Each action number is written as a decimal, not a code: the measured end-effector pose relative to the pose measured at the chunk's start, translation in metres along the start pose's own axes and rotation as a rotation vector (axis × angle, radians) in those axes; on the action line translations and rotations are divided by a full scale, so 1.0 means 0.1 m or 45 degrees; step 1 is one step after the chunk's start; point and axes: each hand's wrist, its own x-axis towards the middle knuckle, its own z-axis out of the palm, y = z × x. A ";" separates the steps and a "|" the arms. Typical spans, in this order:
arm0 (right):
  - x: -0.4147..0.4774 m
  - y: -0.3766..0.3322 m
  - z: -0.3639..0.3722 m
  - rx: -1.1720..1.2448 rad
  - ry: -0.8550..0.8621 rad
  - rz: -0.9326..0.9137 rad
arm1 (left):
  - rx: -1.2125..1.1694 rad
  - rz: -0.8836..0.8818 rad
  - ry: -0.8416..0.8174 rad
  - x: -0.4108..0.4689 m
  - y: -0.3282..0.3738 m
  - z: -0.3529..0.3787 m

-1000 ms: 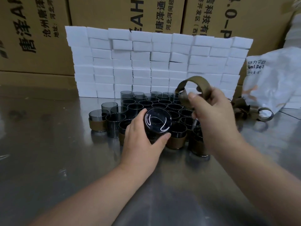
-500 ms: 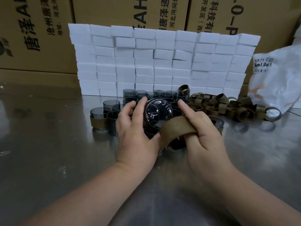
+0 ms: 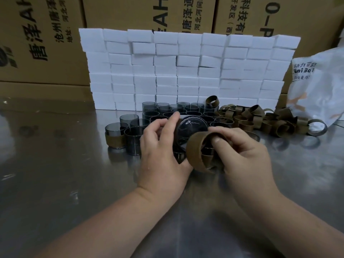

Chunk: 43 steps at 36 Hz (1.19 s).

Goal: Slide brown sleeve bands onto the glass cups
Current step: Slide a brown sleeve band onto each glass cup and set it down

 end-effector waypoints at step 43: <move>-0.04 0.04 0.06 0.147 -0.167 0.298 | -0.399 -0.110 -0.290 0.00 0.15 -0.14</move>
